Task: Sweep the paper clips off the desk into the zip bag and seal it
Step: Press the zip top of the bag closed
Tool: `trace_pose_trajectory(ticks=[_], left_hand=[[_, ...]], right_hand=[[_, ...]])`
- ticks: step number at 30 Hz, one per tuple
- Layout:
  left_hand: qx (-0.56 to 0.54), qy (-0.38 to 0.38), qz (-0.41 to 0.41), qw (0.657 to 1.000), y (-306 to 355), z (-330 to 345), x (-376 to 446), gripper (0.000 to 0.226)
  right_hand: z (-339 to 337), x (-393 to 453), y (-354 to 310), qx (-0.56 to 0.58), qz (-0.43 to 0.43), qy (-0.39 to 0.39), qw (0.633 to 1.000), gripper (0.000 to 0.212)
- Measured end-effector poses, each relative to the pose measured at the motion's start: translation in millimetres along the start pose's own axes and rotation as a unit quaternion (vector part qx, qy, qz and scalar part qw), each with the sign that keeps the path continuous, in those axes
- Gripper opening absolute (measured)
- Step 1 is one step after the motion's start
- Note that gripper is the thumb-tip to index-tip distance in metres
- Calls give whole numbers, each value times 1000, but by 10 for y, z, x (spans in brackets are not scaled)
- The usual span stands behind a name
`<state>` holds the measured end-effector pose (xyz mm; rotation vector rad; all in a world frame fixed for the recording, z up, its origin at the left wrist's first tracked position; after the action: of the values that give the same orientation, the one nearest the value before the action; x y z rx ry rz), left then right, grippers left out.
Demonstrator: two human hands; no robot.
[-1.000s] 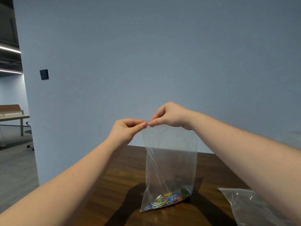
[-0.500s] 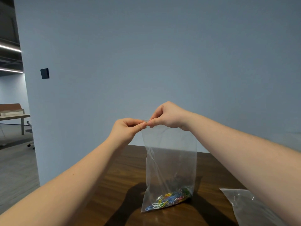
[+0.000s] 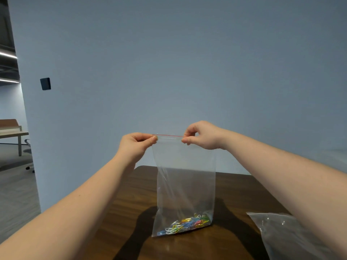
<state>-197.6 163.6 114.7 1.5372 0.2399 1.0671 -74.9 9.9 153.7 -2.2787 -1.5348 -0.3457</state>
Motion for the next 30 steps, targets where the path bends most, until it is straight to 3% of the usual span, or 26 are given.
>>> trace_pose_trajectory(ticks=[11,19,26,30], left_hand=[[10,-1,-28,1000,-191,0,-6,5],[16,-1,-23,1000,-354,59,23,8],[25,3,-29,999,-426,-32,95,7],[10,-1,-37,999,-519,-3,77,10]], right_hand=[[-56,-506,915,93,112,29,989,19],[124,-553,1121,178,179,121,960,32],[277,-521,1156,242,142,60,958,12],[443,-542,1202,301,165,64,937,13]])
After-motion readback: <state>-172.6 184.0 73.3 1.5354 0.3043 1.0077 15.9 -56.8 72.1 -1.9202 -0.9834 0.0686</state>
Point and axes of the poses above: each hand's wrist, its own x-axis towards the middle knuckle, its own z-axis out of the palm, y = z × x, the point moved 6 cm from there along x, towards the middle knuckle, and after that the axes turned 10 degrees about -x, right-handed, at the moved point
